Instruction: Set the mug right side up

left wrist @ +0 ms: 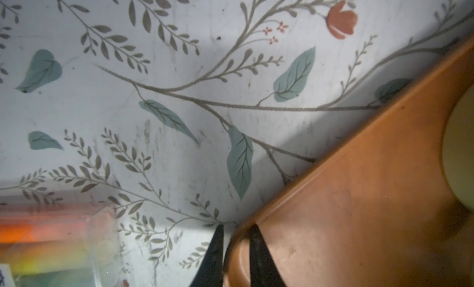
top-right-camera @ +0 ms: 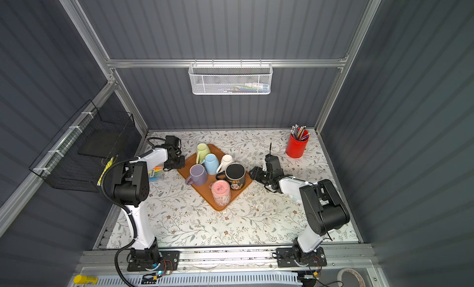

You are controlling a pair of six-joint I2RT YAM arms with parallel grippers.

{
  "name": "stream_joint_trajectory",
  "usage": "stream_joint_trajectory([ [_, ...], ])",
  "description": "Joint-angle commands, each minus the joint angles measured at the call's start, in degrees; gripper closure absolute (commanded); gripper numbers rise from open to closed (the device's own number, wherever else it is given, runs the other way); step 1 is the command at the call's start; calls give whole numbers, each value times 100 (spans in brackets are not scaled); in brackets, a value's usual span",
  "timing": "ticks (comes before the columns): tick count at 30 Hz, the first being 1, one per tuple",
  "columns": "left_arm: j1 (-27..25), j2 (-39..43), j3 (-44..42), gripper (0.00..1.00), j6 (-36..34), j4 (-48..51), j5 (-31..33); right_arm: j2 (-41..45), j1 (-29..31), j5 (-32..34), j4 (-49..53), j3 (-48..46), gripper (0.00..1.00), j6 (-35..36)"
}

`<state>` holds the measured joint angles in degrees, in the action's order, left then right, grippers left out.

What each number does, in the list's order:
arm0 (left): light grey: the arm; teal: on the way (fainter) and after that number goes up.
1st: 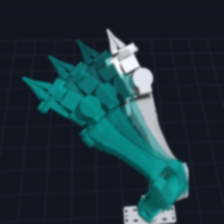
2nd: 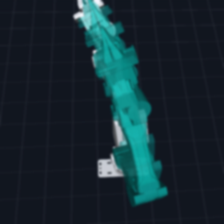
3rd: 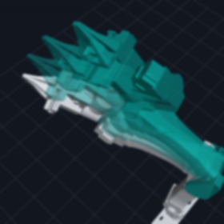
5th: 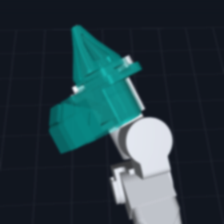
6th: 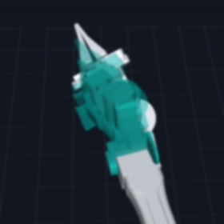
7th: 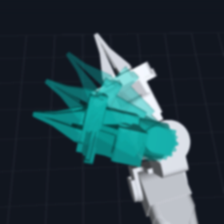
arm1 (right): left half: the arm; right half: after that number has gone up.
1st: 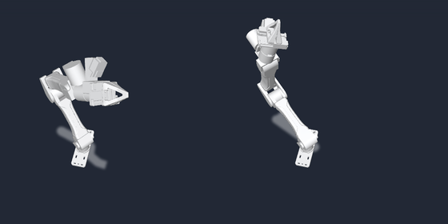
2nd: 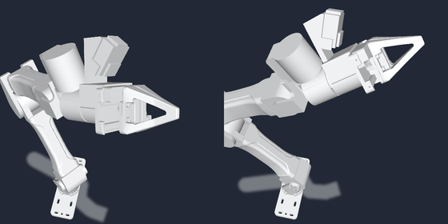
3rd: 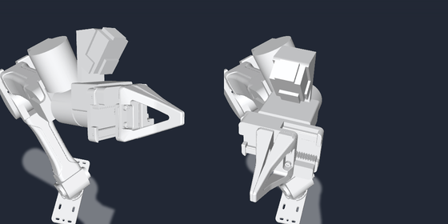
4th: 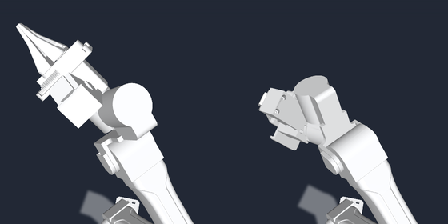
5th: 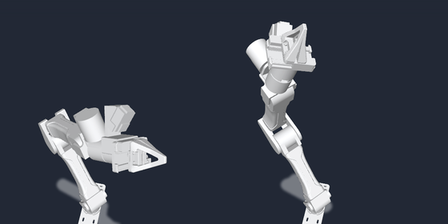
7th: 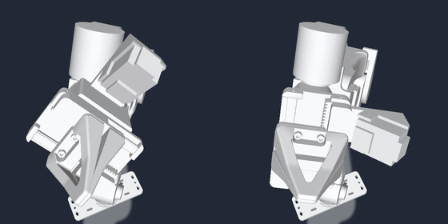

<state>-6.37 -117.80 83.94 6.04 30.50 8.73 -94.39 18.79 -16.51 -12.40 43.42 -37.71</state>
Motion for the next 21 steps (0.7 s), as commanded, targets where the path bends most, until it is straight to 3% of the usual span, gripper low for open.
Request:
stream_joint_trajectory([
  [1,-23,-73,46,84,3,144,-96,-155,-37,-48,26,208,41,-27],
  [15,-35,75,-247,100,137,40,-134,-681,-77,-500,146,561,50,-51],
  [21,-40,293,-658,100,432,-20,-289,-735,-77,-536,233,597,51,-12],
])
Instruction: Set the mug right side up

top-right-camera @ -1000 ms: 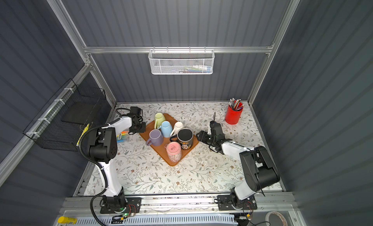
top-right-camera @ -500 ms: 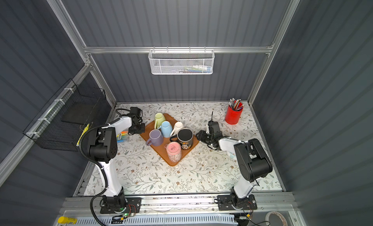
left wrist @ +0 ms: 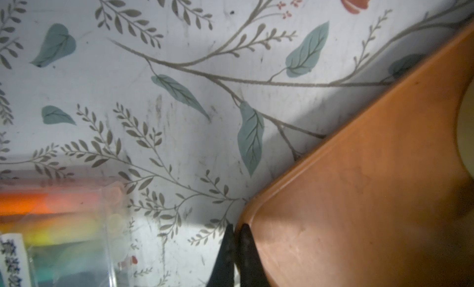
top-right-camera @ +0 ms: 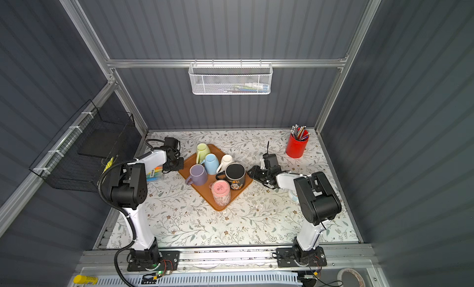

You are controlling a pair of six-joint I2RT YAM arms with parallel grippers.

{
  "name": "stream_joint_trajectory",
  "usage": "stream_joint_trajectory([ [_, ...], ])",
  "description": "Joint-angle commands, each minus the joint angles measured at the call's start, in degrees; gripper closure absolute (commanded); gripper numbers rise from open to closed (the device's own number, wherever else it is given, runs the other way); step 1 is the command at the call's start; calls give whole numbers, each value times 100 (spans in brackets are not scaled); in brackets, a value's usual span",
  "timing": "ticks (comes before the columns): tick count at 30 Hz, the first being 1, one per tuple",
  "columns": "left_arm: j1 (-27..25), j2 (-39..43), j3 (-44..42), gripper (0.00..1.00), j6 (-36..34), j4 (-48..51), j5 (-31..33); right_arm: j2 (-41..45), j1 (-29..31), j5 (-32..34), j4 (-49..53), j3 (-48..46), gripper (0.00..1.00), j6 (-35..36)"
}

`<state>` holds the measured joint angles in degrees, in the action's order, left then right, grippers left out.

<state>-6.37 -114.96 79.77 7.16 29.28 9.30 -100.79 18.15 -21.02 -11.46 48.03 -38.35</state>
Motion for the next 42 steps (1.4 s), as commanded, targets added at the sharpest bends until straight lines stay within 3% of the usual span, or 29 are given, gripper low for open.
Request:
stream_joint_trajectory([
  [1,-47,49,-274,100,382,98,-363,-94,-13,-84,156,145,51,70],
  [23,-623,1236,-1714,100,1262,-296,-141,73,-119,-136,408,-12,51,270],
  [30,-462,1443,-1353,100,1147,56,107,165,-119,-162,417,-70,51,302],
  [35,-318,1238,-732,76,737,455,268,192,-119,-224,423,-61,50,336],
  [42,-28,626,-95,66,389,668,166,198,-119,-250,529,5,53,406],
])
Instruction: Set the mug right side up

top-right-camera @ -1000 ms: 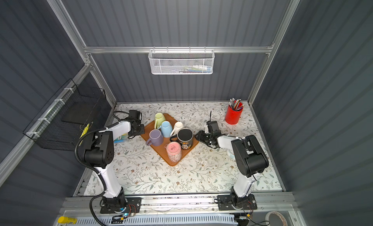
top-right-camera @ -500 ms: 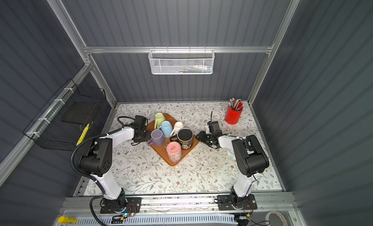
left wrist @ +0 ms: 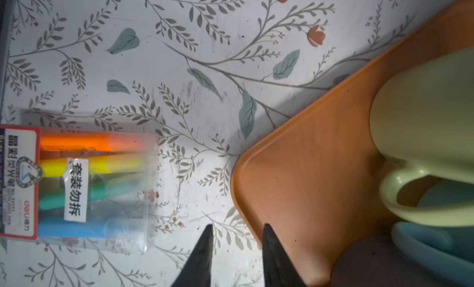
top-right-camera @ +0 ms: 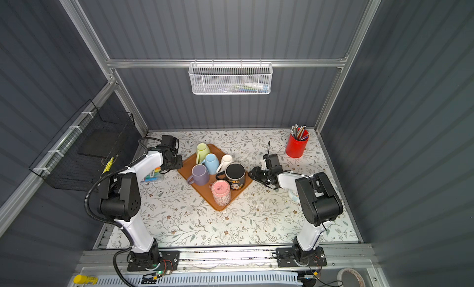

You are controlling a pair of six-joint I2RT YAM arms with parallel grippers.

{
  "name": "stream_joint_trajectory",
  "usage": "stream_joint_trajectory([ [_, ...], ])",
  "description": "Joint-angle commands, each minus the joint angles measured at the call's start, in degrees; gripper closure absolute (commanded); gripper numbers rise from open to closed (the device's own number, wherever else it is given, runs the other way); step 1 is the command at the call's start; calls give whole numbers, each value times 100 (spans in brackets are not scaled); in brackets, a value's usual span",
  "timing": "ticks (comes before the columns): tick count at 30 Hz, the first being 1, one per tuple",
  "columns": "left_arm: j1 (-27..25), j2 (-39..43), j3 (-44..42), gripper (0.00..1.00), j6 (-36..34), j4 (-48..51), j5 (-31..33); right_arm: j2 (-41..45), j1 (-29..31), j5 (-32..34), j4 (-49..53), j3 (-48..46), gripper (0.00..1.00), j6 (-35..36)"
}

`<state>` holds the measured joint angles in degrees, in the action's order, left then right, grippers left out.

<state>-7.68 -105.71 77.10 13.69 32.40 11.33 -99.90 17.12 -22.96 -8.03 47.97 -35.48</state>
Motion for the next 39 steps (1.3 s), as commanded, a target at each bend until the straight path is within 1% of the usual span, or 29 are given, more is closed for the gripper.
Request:
stream_joint_trajectory([
  [1,125,-391,240,66,-304,354,-52,107,-16,-53,199,11,54,130],
  [3,153,-569,323,66,-408,339,-124,87,-16,-59,204,20,56,147],
  [4,161,-663,496,66,-444,348,-130,76,-16,-67,206,20,57,154],
  [10,223,-1083,890,67,-490,433,-160,6,-16,-122,204,32,59,147],
  [14,267,-1228,967,71,-471,426,-239,-30,-18,-182,190,46,60,125],
  [23,335,-1337,718,82,-368,174,-587,-135,-16,-153,332,160,63,173],
  [28,363,-1356,581,85,-359,76,-700,-166,-16,-49,496,242,63,194],
  [32,381,-1361,491,89,-310,-17,-811,-255,-16,56,629,343,64,198],
  [36,382,-1347,438,92,-244,-79,-912,-469,-16,59,698,521,65,175],
  [39,381,-1323,336,93,-178,-139,-949,-671,-18,45,758,660,67,122],
])
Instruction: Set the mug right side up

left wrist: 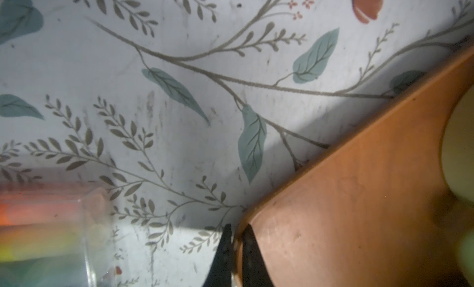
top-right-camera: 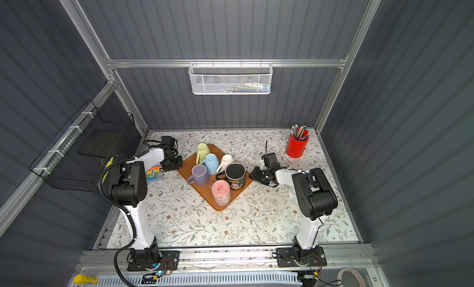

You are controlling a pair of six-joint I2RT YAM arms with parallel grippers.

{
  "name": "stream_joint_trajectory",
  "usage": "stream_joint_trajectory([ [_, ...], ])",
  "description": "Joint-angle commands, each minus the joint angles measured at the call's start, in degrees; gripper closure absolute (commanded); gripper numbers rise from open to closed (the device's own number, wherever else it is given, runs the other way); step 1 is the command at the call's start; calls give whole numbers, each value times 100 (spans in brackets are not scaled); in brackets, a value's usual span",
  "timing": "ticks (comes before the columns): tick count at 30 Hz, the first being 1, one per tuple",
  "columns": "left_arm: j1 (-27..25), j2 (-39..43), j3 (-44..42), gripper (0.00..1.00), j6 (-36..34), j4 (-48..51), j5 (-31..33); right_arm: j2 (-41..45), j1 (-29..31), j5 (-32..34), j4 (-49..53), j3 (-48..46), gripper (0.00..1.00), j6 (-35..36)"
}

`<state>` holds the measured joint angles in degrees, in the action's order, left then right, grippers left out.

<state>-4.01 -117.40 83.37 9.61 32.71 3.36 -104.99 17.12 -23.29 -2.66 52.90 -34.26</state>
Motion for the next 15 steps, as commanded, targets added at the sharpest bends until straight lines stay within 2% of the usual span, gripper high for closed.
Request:
stream_joint_trajectory([
  [1,14,-135,-421,93,248,-193,-159,-232,-16,82,208,188,68,-48],
  [15,14,-23,-883,98,530,-542,-338,-507,19,-150,-7,183,74,-174],
])
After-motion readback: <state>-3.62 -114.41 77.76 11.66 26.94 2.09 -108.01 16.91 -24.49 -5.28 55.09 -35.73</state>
